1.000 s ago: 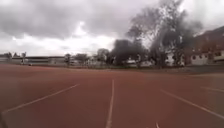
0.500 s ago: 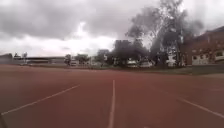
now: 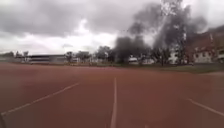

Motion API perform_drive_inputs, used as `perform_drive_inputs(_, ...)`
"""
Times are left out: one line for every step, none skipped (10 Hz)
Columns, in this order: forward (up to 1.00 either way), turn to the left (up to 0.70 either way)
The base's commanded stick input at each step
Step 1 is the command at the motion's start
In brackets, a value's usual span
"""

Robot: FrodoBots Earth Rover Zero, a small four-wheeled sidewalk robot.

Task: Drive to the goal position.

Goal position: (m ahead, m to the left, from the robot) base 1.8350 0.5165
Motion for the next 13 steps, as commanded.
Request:
perform_drive_inputs(0.70, 0.00)
perform_drive_inputs(0.70, 0.00)
perform_drive_inputs(0.70, 0.00)
perform_drive_inputs(0.70, 0.00)
perform_drive_inputs(0.70, 0.00)
perform_drive_inputs(0.70, 0.00)
perform_drive_inputs(0.70, 0.00)
perform_drive_inputs(0.70, 0.00)
perform_drive_inputs(0.70, 0.00)
perform_drive_inputs(0.70, 0.00)
perform_drive_inputs(0.70, 0.00)
perform_drive_inputs(0.70, 0.00)
perform_drive_inputs(0.70, 0.00)
